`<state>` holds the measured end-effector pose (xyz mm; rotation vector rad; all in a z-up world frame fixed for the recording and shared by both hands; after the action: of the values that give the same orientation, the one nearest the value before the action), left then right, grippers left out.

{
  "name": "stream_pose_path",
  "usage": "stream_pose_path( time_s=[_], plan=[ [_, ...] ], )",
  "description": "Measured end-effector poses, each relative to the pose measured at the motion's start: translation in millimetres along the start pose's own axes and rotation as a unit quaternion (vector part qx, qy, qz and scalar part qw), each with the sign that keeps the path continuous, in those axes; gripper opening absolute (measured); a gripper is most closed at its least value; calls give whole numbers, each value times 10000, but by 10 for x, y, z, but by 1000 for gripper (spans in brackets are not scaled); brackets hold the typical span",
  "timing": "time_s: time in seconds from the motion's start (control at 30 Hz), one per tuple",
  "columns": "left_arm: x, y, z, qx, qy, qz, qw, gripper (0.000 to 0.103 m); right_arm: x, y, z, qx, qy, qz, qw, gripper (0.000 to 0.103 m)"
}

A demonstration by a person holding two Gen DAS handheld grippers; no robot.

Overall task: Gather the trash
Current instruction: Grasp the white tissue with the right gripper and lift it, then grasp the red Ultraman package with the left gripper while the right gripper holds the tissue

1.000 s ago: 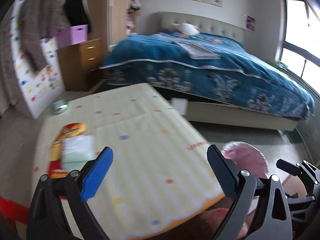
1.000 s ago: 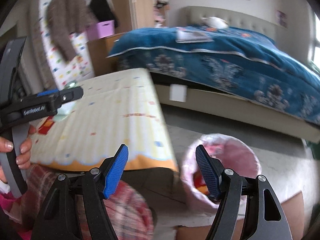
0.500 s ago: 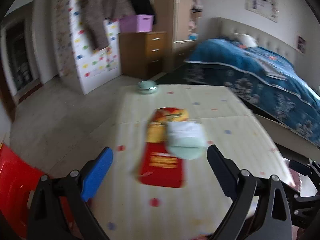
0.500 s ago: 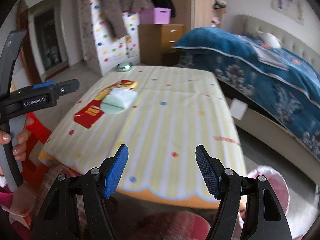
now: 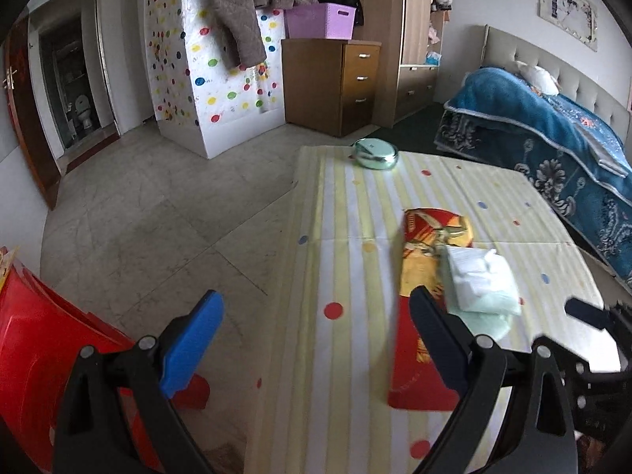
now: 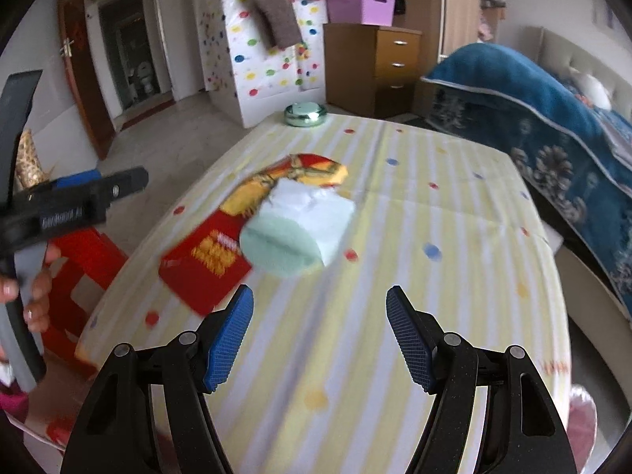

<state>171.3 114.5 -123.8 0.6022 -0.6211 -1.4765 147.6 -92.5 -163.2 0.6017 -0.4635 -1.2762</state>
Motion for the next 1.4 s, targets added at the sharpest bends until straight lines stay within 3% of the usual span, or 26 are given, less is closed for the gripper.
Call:
stream_pose_path(
  time_s=[0.27,0.37,0.47,0.6,0.7,0.77,1.0,1.17,1.4],
  plan=[
    [-202,88,-215,-135,215,69,9997,92,-99,350,-553,-169,81,7,9998,71],
    [-223,90,-235,-154,205,88,9996,92,-113,346,-709,-445,160,-21,9989,71],
    [-207,61,-232,-175,157,97,9997,92,-166,294,-664,-395,257,49,9989,70],
    [-159,25,-182,-176,100,141,9997,92,-249,258,-530,-311,250,227,9989,48],
    [-96,9,-104,-138,70,115,9998,92,-244,263,-394,-214,405,171,9988,12],
    [-61,-2,-59,-121,36,111,9999,92,-228,242,-258,-89,446,183,9988,8],
    [246,-102,-11,-226,-257,-63,9994,93,-5,121,300,386,84,44,9992,4],
    [579,-194,-150,-413,-439,-300,9977,96,175,42,545,461,-296,-186,9983,4],
    [915,-159,-387,-532,-470,-458,9964,96,467,-20,724,470,-104,-512,9975,4]
  ],
)
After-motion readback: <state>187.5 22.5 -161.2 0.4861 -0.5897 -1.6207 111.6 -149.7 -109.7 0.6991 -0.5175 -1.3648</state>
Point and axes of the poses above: each gripper's, at about its wrist camera, not at the fingertips, and z roughly against the way its jaws point, x to its right, y to its top, the point moved 5 cm from there along -z, roughly the way its jaws point, and after that the axes turned 3 degrees about -y, right-handed, at the moved point
